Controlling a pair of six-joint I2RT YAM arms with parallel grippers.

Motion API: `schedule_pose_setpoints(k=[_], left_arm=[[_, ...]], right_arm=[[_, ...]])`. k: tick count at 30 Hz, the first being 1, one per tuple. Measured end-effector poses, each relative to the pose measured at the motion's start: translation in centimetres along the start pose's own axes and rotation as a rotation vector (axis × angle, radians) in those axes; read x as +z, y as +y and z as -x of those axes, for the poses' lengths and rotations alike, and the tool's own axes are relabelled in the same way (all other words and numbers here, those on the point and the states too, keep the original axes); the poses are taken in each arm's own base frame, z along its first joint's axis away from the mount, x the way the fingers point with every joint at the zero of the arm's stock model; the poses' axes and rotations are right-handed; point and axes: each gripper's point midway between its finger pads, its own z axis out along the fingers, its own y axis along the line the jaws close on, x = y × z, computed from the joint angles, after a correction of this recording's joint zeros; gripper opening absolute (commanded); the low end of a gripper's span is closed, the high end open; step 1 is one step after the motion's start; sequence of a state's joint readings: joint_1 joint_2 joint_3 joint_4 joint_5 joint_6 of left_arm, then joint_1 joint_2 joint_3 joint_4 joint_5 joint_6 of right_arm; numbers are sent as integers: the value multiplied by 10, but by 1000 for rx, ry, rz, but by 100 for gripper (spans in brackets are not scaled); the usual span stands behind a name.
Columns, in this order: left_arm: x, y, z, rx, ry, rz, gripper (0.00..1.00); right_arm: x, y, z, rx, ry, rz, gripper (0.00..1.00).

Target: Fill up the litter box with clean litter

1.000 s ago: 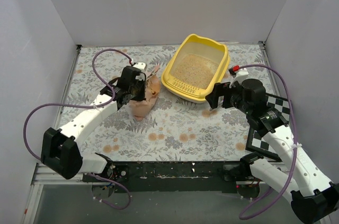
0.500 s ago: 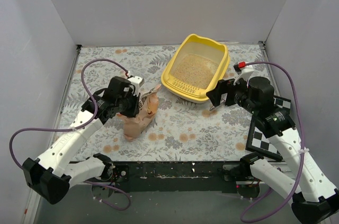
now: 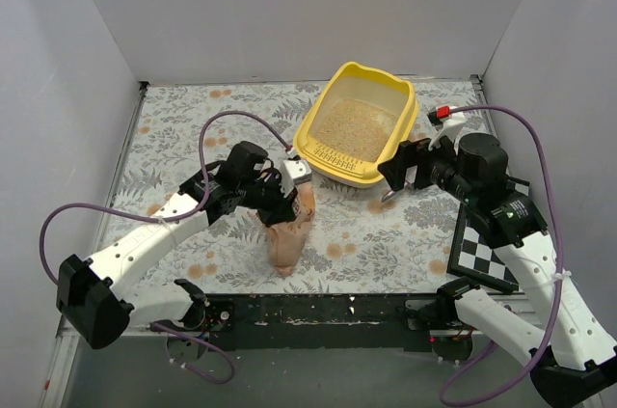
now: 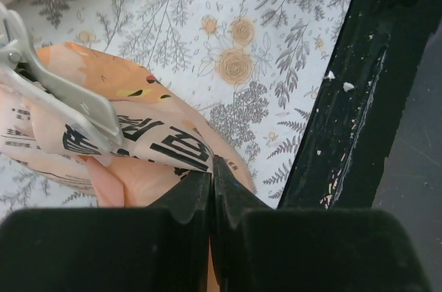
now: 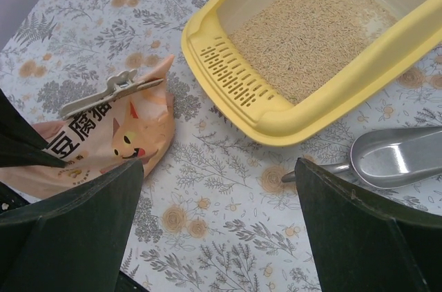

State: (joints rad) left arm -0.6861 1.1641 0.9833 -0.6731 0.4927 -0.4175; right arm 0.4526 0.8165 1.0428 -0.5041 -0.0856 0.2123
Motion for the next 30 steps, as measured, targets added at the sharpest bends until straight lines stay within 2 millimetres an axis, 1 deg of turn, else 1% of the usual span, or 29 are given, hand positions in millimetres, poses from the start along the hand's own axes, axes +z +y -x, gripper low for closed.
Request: schedule_pose_setpoints(k=[3,6,8,9,11,12,13,15,17,20,22,23,27,30], left_arm=[[-1,-6,17,57,-26,-45,0],[-2,-13,45,111,-62,-94,0],[-2,-20,67,162,-88,-130,0],[0,-22,74,184,-94,-144,0],[3,-26,86,227,-99,-171,0],[8,-28,89,248,-97,-184,0],[11,-28,89,260,-93,-190,0],[18,-27,83,278,-69,-189,0],[27,-18,71,291,-41,-153,0],[41,6,44,298,24,-48,0],[47,29,37,327,29,60,0],[48,39,37,349,20,113,0],[46,65,34,426,-16,256,0],[36,80,32,453,-45,327,0]], right_arm=[[-3,0,3,-15,-1,-6,98],[-4,-2,5,-28,-2,-16,98],[-4,-4,4,-32,-1,-26,98],[-4,-5,5,-33,-2,-30,98],[-4,-6,5,-35,-2,-35,98],[-4,-6,5,-36,-2,-35,98],[-4,-7,5,-36,-3,-37,98],[-4,-7,5,-37,-3,-39,98],[-4,-7,5,-38,-3,-41,98],[-4,-7,5,-43,-3,-41,98],[-3,-6,4,-50,-2,-33,98],[-3,-5,4,-56,0,-22,98],[3,9,-4,-88,26,74,97],[12,15,-16,-115,66,138,97]])
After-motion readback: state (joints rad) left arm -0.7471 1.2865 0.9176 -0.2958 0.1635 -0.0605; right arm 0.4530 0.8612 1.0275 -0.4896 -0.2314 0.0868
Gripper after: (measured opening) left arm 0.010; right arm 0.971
